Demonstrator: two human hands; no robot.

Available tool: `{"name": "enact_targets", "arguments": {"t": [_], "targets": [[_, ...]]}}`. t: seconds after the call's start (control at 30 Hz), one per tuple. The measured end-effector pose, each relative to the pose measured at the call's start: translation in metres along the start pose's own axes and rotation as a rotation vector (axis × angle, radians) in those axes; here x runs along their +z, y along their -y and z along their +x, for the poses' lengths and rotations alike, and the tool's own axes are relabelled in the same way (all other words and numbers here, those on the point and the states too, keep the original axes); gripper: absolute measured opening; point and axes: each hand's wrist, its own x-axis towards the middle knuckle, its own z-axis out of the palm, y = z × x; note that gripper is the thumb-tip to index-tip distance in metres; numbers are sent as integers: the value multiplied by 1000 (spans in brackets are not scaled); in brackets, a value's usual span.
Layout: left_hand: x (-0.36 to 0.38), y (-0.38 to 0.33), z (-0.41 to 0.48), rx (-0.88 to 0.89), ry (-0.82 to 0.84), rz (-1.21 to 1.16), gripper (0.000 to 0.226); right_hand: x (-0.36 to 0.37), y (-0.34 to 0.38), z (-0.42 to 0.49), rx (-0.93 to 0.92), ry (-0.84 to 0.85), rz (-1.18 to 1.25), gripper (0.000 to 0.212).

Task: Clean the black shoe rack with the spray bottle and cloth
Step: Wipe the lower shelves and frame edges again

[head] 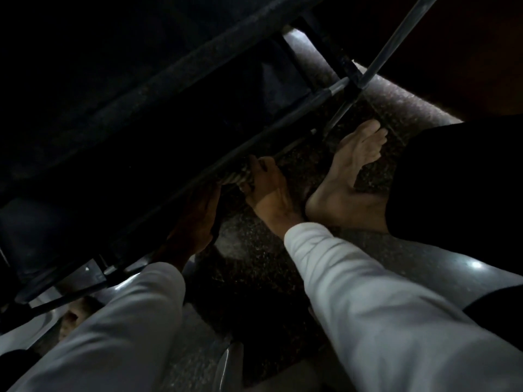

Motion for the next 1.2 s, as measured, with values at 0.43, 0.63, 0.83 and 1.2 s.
{"name": "enact_targets", "arguments": {"t": [0.43,0.63,0.83,1.2], "targets": [[-8,-4,-3,-39,87,200,104,-60,-69,43,214,-282,-9,39],[-6,0,-3,-1,88,273,98,-18,-11,8,91,-192,27,40],[-11,-2,5,27,81,259,84,17,25,0,-31,123,-55,52],[1,-3,4,-41,134,175,110,-75,-33,95,193,59,-292,42]]}}
